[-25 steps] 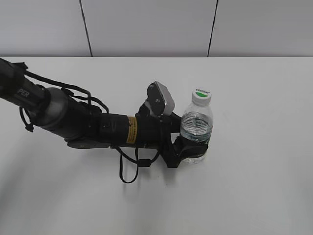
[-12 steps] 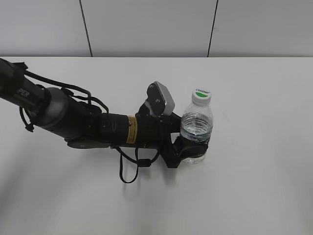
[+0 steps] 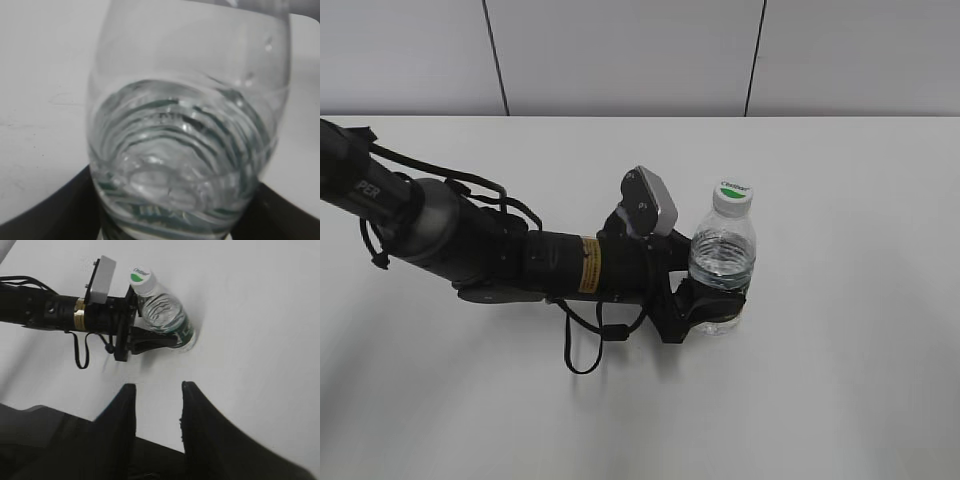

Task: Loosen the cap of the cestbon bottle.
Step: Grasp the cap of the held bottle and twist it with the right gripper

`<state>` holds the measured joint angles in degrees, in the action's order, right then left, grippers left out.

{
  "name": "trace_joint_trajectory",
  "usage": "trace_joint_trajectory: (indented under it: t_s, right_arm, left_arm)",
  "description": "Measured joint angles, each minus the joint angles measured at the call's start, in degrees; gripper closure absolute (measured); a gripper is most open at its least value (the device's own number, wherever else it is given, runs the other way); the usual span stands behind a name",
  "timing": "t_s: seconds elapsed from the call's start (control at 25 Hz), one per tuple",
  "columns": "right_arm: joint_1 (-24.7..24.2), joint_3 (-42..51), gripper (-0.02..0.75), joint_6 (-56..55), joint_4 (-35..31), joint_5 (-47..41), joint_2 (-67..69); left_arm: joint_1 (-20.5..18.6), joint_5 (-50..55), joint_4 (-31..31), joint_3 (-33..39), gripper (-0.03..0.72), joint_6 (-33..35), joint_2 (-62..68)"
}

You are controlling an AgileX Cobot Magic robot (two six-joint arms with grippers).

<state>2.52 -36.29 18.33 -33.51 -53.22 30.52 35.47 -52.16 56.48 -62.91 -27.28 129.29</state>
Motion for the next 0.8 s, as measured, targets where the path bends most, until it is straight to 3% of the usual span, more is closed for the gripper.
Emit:
trace_joint_trajectory:
  t_s: [0.12, 0.4, 0.8]
  right_arm:
    - [0.00, -1.08, 0.444, 2.07, -4.13, -0.11, 5.18]
    - [0.00, -9.55, 0.149, 4.85, -7.89, -1.20, 20.69]
    - [0.06, -21.33, 0.160, 11.52, -12.28, -14.04, 37.10]
  left_arm:
    - [0.00, 0.00, 0.00, 0.00, 0.169, 0.00, 0.00]
    - [0.00, 0.00, 0.00, 0.00, 0.169, 0.00, 0.00]
    - [0.00, 0.00, 0.06, 0.00, 0.169, 0.00, 0.00]
